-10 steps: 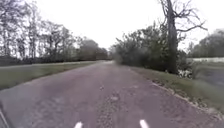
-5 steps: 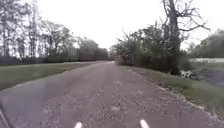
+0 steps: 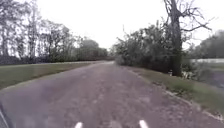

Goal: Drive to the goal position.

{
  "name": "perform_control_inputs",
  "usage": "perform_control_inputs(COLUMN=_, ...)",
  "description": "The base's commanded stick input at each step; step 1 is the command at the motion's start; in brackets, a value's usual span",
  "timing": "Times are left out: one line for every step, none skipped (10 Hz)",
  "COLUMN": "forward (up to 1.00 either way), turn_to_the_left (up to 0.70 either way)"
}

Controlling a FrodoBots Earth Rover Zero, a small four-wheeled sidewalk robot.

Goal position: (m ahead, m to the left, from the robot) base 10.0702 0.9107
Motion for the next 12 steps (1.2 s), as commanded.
perform_control_inputs(forward=0.70, turn_to_the_left=0.00)
perform_control_inputs(forward=0.70, turn_to_the_left=0.00)
perform_control_inputs(forward=0.70, turn_to_the_left=0.00)
perform_control_inputs(forward=0.70, turn_to_the_left=0.00)
perform_control_inputs(forward=0.70, turn_to_the_left=0.00)
perform_control_inputs(forward=0.70, turn_to_the_left=0.00)
perform_control_inputs(forward=0.70, turn_to_the_left=0.00)
perform_control_inputs(forward=0.70, turn_to_the_left=0.00)
perform_control_inputs(forward=0.70, turn_to_the_left=0.00)
perform_control_inputs(forward=0.70, turn_to_the_left=0.00)
perform_control_inputs(forward=0.70, turn_to_the_left=0.00)
perform_control_inputs(forward=0.70, turn_to_the_left=0.00)
